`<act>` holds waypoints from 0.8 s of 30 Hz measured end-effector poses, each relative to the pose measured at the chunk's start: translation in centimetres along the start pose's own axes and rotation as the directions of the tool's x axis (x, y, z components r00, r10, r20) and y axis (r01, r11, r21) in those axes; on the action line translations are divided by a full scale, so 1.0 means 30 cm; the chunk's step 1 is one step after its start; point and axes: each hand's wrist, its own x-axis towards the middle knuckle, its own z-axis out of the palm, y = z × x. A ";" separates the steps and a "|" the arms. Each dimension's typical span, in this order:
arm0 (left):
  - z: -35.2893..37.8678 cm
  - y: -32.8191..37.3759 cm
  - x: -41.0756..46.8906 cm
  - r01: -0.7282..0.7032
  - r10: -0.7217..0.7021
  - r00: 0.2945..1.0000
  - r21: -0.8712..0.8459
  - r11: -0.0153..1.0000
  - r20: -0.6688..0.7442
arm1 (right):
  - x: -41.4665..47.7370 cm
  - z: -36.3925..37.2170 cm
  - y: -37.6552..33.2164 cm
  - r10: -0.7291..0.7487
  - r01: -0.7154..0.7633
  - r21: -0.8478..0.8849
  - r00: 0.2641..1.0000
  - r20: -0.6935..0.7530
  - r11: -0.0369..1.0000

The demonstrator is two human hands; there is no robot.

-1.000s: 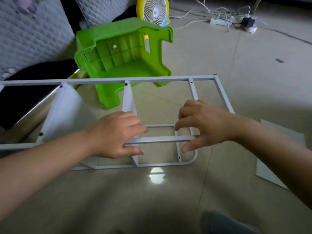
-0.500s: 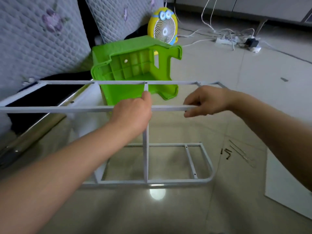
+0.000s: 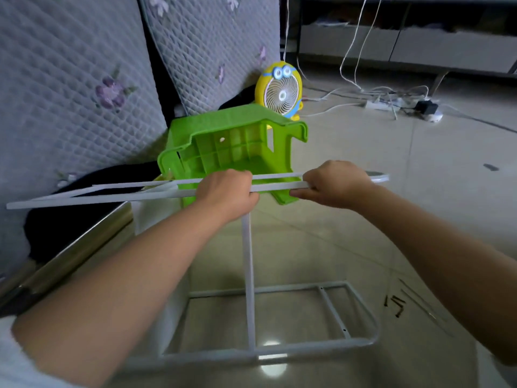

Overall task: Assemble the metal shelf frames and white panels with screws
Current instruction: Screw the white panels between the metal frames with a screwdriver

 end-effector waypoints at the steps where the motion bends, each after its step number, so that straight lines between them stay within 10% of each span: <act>1: 0.000 0.002 -0.011 0.000 0.000 1.000 -0.008 1.000 0.000 | 0.001 -0.006 0.003 -0.013 0.011 0.033 0.999 0.036 0.999; 6: 0.020 -0.008 -0.011 0.019 -0.016 0.998 -0.039 0.999 0.056 | 0.022 0.017 0.015 -0.043 0.005 0.181 0.978 0.204 0.983; 15: 0.136 -0.023 0.096 -0.028 0.030 0.993 -0.023 0.999 0.117 | 0.134 0.167 -0.003 0.130 -0.132 -0.034 0.991 -0.043 0.991; 24: 0.250 -0.033 0.081 -0.059 0.040 0.981 0.094 0.994 0.188 | 0.143 0.326 -0.004 0.221 -0.222 0.008 0.971 0.087 0.975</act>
